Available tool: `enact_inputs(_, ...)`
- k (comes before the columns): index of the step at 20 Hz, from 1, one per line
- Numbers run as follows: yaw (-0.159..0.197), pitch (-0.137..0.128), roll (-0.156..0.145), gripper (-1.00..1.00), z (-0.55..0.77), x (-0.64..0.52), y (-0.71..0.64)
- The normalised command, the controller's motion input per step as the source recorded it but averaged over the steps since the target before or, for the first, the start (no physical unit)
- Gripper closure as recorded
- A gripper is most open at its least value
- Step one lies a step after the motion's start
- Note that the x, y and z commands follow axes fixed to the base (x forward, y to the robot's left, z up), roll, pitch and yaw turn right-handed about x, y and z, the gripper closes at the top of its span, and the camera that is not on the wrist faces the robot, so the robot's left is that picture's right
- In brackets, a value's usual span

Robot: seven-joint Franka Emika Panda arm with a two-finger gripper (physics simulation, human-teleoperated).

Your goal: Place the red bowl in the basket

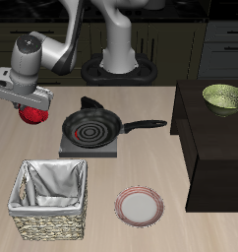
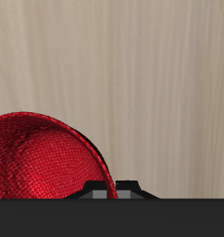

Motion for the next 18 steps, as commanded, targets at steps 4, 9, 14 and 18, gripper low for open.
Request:
enact_inputs(4, 0.033, -0.021, 0.004, 1.0, 0.33, 0.0, 0.17)
enact_inputs(9, 0.008, -0.072, 0.029, 1.0, 0.51, -0.09, 0.19)
enact_inputs(14, 0.005, -0.065, 0.018, 1.0, 0.5, -0.09, 0.12)
enact_inputs(18, 0.022, -0.04, 0.006, 1.0, 0.36, -0.1, 0.03)
